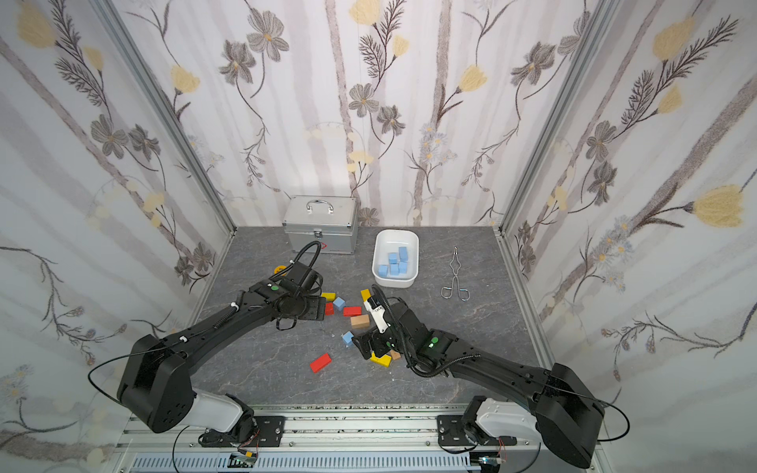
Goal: Pick out the blue building blocks
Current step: Pick up the building block from the center of the board.
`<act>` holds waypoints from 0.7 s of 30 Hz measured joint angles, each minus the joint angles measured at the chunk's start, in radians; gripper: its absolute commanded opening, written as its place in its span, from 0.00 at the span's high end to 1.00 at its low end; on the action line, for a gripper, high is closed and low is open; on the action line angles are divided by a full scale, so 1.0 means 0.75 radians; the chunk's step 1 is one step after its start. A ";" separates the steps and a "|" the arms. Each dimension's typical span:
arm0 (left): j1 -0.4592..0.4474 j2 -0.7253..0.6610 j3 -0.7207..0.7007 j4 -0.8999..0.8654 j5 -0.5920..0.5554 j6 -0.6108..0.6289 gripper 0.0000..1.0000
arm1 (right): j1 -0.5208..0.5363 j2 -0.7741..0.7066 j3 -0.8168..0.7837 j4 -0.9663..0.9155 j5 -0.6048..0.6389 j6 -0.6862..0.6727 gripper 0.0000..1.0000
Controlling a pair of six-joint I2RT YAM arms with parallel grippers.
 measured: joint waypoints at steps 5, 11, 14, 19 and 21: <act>0.055 0.068 -0.027 0.039 0.046 0.001 0.20 | 0.012 0.038 0.013 0.009 0.002 0.010 0.00; 0.094 0.190 -0.008 0.078 0.096 0.001 0.21 | 0.013 0.058 0.015 0.024 0.010 0.015 0.00; 0.095 0.235 0.011 0.098 0.117 0.002 0.21 | 0.013 0.076 0.015 0.033 0.010 0.015 0.00; 0.103 0.313 0.056 0.118 0.140 0.006 0.22 | 0.013 0.103 0.016 0.070 0.008 0.015 0.00; 0.104 0.343 0.075 0.121 0.149 0.006 0.23 | 0.013 0.112 0.018 0.077 0.003 0.015 0.00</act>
